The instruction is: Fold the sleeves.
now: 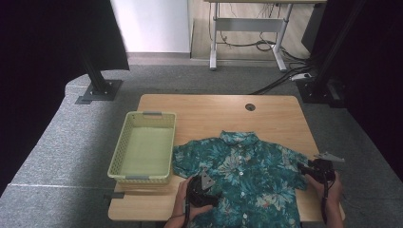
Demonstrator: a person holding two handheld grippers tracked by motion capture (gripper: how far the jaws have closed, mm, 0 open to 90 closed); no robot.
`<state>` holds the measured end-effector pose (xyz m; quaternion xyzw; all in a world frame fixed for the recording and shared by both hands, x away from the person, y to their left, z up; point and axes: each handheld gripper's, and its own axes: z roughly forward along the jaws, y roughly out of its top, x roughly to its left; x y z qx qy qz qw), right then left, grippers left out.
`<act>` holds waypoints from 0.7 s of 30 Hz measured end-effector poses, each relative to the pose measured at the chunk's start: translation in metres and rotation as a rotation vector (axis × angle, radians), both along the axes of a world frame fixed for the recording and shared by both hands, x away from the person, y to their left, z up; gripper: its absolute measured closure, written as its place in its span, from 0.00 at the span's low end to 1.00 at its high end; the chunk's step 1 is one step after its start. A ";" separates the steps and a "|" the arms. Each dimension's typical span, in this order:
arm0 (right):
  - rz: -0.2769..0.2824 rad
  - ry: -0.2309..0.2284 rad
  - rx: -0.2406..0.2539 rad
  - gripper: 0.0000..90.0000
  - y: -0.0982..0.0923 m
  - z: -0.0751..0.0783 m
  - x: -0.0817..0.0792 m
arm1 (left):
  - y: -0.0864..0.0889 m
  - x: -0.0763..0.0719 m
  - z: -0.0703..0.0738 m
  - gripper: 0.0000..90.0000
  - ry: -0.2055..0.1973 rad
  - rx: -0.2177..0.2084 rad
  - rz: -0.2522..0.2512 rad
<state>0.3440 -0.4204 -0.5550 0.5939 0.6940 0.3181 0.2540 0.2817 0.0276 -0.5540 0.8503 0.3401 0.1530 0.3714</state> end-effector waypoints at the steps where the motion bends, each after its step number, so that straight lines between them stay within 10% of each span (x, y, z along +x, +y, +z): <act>1: -0.005 -0.005 0.003 0.58 0.000 0.000 0.000 | 0.000 0.000 0.000 0.27 0.000 0.000 0.000; 21: -0.023 -0.022 0.052 0.96 0.001 -0.002 0.000 | 0.000 0.000 0.000 0.27 -0.002 0.002 -0.001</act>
